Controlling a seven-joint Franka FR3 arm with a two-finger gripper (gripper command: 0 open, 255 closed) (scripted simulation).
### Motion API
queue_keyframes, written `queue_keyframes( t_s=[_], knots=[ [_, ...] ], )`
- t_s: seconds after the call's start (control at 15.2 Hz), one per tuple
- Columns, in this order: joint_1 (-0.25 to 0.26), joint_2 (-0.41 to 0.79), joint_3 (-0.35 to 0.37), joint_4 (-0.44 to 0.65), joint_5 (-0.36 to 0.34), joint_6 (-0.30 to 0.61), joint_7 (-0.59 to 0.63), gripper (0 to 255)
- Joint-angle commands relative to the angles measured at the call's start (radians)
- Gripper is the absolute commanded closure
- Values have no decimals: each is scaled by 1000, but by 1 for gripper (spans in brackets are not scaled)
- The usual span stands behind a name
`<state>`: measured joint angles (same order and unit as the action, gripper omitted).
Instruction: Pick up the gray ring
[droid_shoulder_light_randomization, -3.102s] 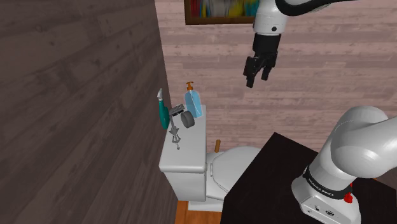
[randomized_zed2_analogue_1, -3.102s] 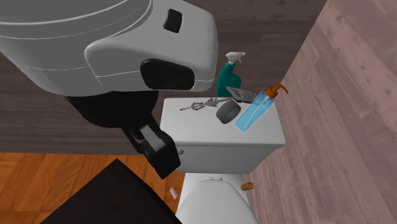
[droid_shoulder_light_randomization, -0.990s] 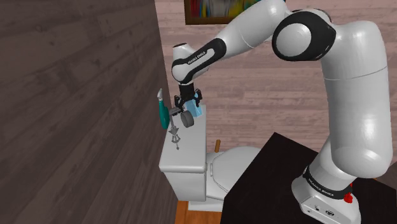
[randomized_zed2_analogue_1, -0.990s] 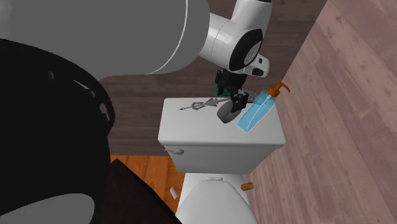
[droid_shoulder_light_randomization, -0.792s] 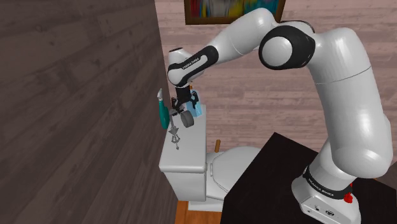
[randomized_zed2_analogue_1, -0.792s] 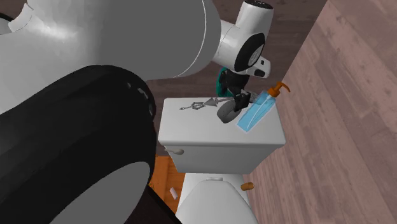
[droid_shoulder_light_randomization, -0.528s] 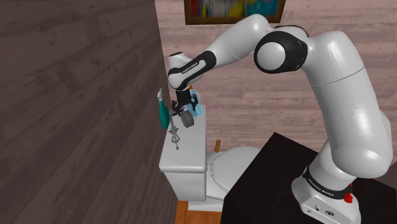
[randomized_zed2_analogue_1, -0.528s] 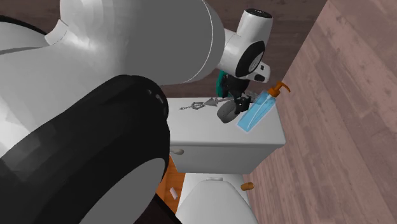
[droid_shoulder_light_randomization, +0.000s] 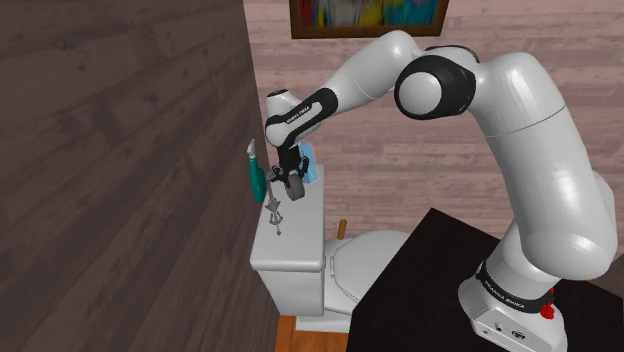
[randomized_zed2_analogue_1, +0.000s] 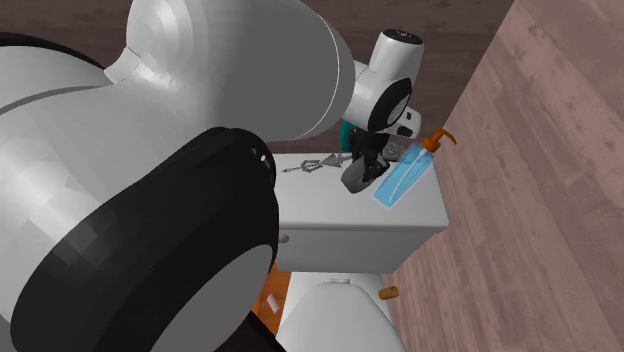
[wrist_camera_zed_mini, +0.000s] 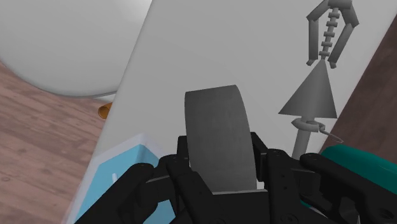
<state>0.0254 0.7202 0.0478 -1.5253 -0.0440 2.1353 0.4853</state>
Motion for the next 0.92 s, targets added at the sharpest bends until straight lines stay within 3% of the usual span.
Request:
queue_keyframes(
  t_s=[0.0, 0.4, 0.86],
  knots=[
    [0, 1, 0, 0, 0, 1, 0, 255],
    [0, 1, 0, 1, 0, 0, 0, 255],
    [-1, -54, 2, 9, 3, -63, -1, 255]
  ],
)
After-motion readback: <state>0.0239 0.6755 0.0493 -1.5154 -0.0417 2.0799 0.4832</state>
